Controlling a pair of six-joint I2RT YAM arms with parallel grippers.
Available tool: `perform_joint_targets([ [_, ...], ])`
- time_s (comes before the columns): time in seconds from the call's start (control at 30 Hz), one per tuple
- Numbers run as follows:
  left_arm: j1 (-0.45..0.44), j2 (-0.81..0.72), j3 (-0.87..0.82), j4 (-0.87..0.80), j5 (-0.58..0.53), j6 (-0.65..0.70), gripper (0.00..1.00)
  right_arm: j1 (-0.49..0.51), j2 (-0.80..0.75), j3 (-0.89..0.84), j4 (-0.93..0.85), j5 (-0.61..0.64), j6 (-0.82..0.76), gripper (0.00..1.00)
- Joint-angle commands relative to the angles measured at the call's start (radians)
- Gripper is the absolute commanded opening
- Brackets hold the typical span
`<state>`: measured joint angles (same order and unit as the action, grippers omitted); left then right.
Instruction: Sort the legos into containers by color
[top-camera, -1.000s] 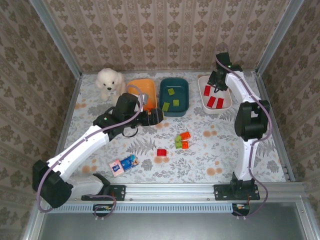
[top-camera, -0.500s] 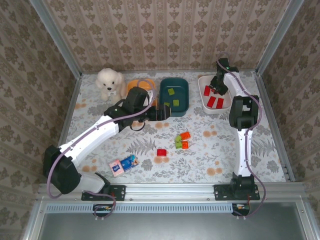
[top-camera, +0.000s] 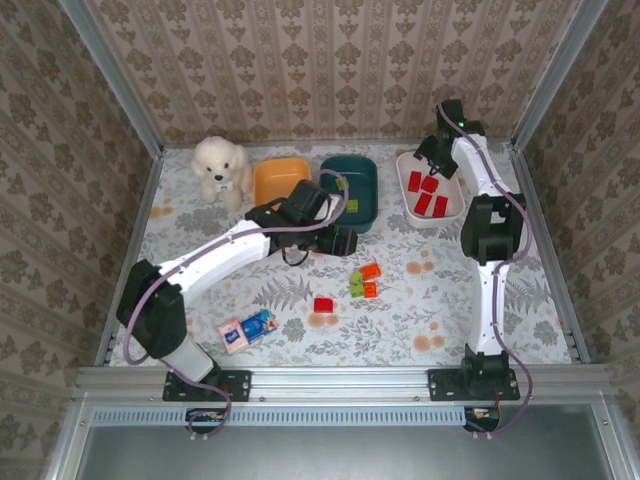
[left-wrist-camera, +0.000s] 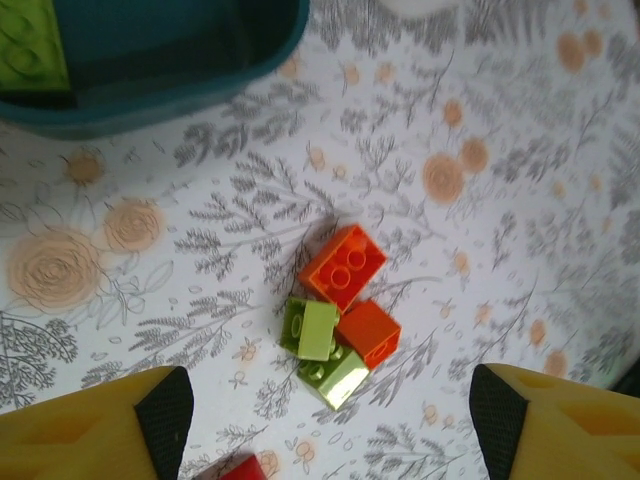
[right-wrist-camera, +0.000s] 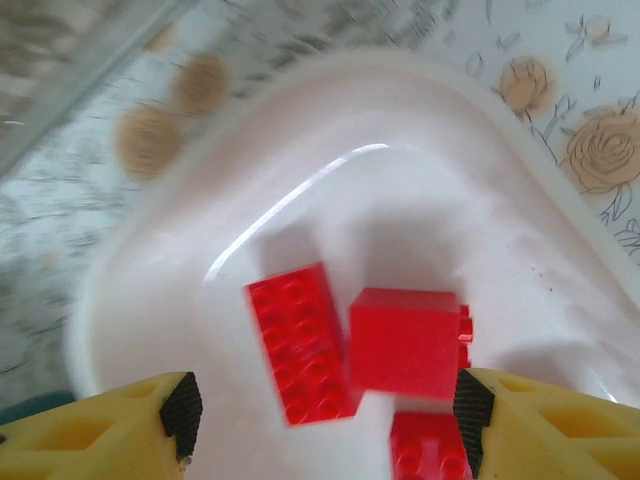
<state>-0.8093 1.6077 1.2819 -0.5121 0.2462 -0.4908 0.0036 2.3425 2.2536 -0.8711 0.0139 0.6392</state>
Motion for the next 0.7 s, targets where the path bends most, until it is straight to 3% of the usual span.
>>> perform_joint_targets([
  [0.0, -0.034, 0.049, 0.043, -0.062, -0.003, 0.084, 0.75, 0.054, -0.281, -0.158, 0.08, -0.024, -0.033, 0.66],
  [0.13, -0.051, 0.135, 0.078, -0.085, 0.012, 0.099, 0.66, 0.124, -0.608, -0.598, 0.281, -0.051, -0.006, 0.6],
  [0.33, -0.067, 0.221, 0.121, -0.101, 0.012, 0.125, 0.62, 0.225, -1.075, -1.108, 0.347, -0.102, 0.017, 0.59],
  [0.53, -0.098, 0.3, 0.184, -0.161, -0.033, 0.147, 0.59, 0.268, -1.451, -1.36, 0.201, -0.167, 0.047, 0.59],
  [0.67, -0.107, 0.334, 0.214, -0.175, -0.041, 0.153, 0.58, 0.268, -1.577, -1.414, 0.125, -0.2, 0.053, 0.6],
])
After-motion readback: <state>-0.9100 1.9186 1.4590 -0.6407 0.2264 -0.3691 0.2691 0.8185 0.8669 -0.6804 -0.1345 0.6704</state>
